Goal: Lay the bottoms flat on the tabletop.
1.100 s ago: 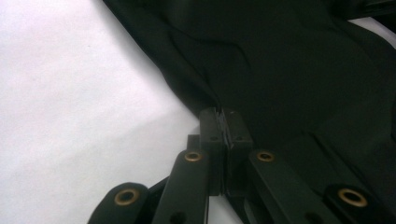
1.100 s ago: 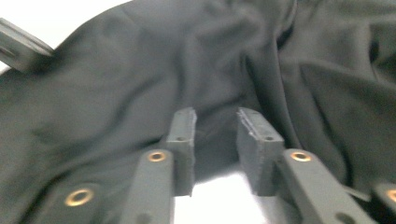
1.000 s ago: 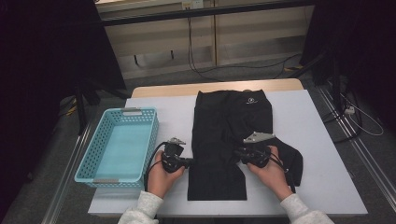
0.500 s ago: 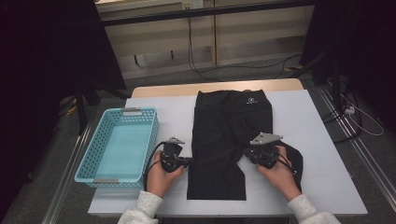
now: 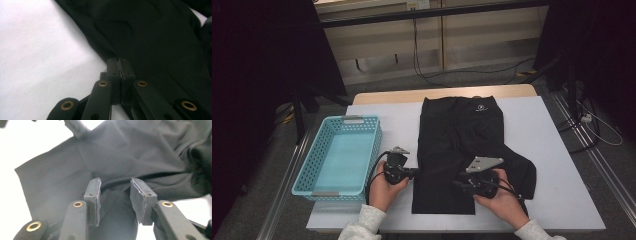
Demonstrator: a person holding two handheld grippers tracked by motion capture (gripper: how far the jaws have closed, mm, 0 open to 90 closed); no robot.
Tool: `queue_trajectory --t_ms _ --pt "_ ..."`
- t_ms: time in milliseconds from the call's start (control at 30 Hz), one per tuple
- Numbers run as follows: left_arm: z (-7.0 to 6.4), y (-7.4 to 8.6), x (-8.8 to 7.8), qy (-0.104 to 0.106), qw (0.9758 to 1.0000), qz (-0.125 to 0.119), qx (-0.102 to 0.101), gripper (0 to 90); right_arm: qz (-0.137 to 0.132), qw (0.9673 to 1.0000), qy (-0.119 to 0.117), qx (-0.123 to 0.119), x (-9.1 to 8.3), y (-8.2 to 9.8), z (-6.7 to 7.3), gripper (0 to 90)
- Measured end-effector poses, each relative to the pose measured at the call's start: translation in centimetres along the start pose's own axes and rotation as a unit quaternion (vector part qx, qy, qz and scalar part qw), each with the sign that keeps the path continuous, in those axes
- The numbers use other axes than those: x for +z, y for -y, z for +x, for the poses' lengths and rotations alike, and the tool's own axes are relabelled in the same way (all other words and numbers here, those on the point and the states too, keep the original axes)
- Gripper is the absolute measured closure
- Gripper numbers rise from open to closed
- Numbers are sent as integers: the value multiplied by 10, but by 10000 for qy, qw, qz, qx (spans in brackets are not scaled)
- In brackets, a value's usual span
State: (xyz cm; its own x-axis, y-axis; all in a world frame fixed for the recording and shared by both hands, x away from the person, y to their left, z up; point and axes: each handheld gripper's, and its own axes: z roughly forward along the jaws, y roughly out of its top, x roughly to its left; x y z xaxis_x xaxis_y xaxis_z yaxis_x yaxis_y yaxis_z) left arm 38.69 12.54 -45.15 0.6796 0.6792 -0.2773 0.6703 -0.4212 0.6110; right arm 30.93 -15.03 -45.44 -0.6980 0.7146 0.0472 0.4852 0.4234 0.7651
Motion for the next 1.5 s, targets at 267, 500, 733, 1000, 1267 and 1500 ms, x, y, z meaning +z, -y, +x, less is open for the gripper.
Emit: queue_trajectory --t_ms 267,500,733,1000,1267,1500 --pt "1 1 0 31 10000 -39 -7 885 73 9988 49 482 -3 13 -19 899" --pt "0 2 4 79 10000 -44 -22 885 86 9973 146 714 -12 24 -29 897" --pt "-2 4 2 53 9999 -94 66 869 150 9972 235 687 -17 25 -27 803" --pt "-3 7 -5 -170 9996 -188 91 629 225 9966 202 760 -23 27 -22 633" --pt "-5 11 -4 -210 9994 -262 78 533 345 9957 -177 845 -25 32 -19 887" --pt "-6 10 -6 -221 9994 -269 76 489 170 9990 241 322 -41 24 -7 696"
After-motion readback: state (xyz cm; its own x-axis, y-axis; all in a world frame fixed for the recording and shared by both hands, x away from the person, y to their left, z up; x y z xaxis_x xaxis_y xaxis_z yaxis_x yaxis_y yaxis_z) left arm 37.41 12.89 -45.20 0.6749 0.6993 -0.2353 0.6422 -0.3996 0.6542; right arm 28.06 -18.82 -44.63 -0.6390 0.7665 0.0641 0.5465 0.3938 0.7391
